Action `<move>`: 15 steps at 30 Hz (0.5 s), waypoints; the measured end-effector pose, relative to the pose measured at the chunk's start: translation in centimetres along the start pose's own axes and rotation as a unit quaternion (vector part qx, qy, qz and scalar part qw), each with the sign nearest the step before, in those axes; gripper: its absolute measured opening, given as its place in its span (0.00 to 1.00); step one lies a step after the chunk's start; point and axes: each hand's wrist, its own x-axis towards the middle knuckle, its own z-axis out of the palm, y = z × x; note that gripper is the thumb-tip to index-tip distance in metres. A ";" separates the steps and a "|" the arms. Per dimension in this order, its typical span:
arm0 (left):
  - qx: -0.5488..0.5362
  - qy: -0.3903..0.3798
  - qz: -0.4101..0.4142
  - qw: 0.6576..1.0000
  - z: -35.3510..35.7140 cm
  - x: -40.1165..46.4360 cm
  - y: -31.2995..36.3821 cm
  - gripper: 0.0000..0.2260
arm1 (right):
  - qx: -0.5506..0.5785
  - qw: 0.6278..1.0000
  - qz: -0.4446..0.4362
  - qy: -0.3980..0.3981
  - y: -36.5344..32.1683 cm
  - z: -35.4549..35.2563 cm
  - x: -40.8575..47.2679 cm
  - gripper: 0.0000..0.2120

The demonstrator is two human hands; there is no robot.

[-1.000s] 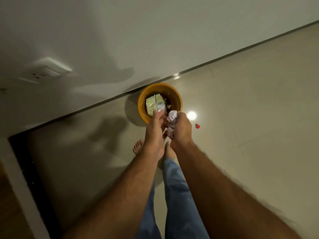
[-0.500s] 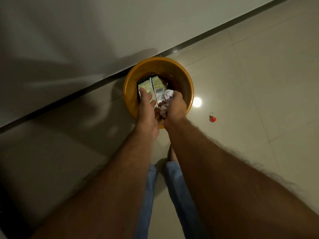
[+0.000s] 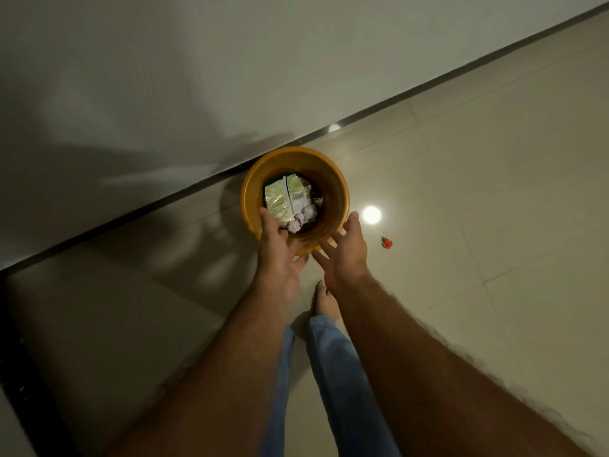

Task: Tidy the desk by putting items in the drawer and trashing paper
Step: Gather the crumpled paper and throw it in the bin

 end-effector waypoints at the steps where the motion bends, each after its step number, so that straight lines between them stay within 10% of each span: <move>1: 0.006 -0.015 0.004 1.000 0.6 -2.7 0.5 0.32 | -0.011 1.000 -0.001 -0.012 -1.2 -0.1 -2.7 0.18; 15: -0.106 -0.085 0.173 0.976 -2.0 -32.5 8.8 0.32 | -0.122 0.960 -0.091 -0.234 -11.4 1.9 -34.4 0.25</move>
